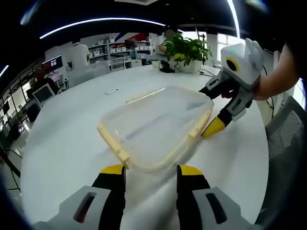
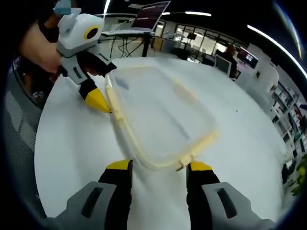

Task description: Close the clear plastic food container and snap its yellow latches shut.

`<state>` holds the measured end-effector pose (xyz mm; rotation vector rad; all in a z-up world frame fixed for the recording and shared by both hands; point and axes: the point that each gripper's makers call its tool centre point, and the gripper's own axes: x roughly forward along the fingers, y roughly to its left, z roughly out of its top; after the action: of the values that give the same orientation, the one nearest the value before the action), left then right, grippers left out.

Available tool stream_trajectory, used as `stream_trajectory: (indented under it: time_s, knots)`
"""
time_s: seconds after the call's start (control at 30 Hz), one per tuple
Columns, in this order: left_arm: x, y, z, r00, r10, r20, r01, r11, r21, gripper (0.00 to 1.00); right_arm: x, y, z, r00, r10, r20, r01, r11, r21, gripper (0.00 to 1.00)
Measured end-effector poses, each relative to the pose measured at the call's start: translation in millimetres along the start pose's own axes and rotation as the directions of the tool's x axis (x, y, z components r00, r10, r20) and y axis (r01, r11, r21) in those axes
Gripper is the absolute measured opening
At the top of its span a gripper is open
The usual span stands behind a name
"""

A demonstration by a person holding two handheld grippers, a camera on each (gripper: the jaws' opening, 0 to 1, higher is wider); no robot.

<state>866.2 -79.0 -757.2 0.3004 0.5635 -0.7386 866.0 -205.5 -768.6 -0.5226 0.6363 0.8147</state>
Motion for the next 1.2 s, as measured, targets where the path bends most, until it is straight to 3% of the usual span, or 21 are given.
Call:
stream_trajectory:
  time_s: [0.13,0.33,0.47,0.63,0.77,0.87,0.93,1.03,1.2]
  knots:
    - [-14.4,-2.4,2.1,1.000,0.018,0.010,-0.017,1.000,-0.025,0.37,-13.0,-2.2,2.7,1.000,-0.013,0.011,0.012,0.999,0.034,0.47]
    - [-54.7,-7.1,6.7,0.997,0.068,0.041,-0.065,0.995,-0.075,0.38,-52.6,-1.9,9.1,0.997,-0.064,0.050,0.058,0.992,0.108,0.51]
    - [-83.7,-15.9,10.1,0.994,0.082,0.070,-0.073,0.990,-0.124,0.37,-79.3,5.9,10.7,0.992,-0.096,0.078,0.083,0.984,0.159,0.54]
    - [-113.7,-19.7,13.0,0.987,0.135,0.089,-0.118,0.977,-0.180,0.39,-104.5,19.7,4.0,0.990,-0.125,0.068,0.108,0.971,0.212,0.59]
    - [-137.3,-29.6,22.3,0.978,0.163,0.128,-0.129,0.962,-0.240,0.41,-122.9,31.0,5.0,0.983,-0.155,0.094,0.120,0.946,0.300,0.61]
    - [-148.5,-35.0,25.8,0.971,0.185,0.149,-0.135,0.946,-0.294,0.43,-136.2,38.9,4.9,0.974,-0.197,0.113,0.139,0.912,0.386,0.65]
    - [-154.1,-43.8,26.7,0.972,0.182,0.151,-0.135,0.951,-0.279,0.43,-147.9,40.0,3.9,0.960,-0.254,0.118,0.183,0.889,0.421,0.67]
    - [-167.9,-54.6,31.8,0.961,0.214,0.175,-0.164,0.952,-0.259,0.44,-170.1,46.4,7.4,0.934,-0.327,0.147,0.227,0.857,0.463,0.69]
    - [-185.0,-59.1,25.0,0.944,0.276,0.182,-0.213,0.929,-0.302,0.43,-190.5,69.5,1.7,0.931,-0.331,0.153,0.219,0.842,0.492,0.70]
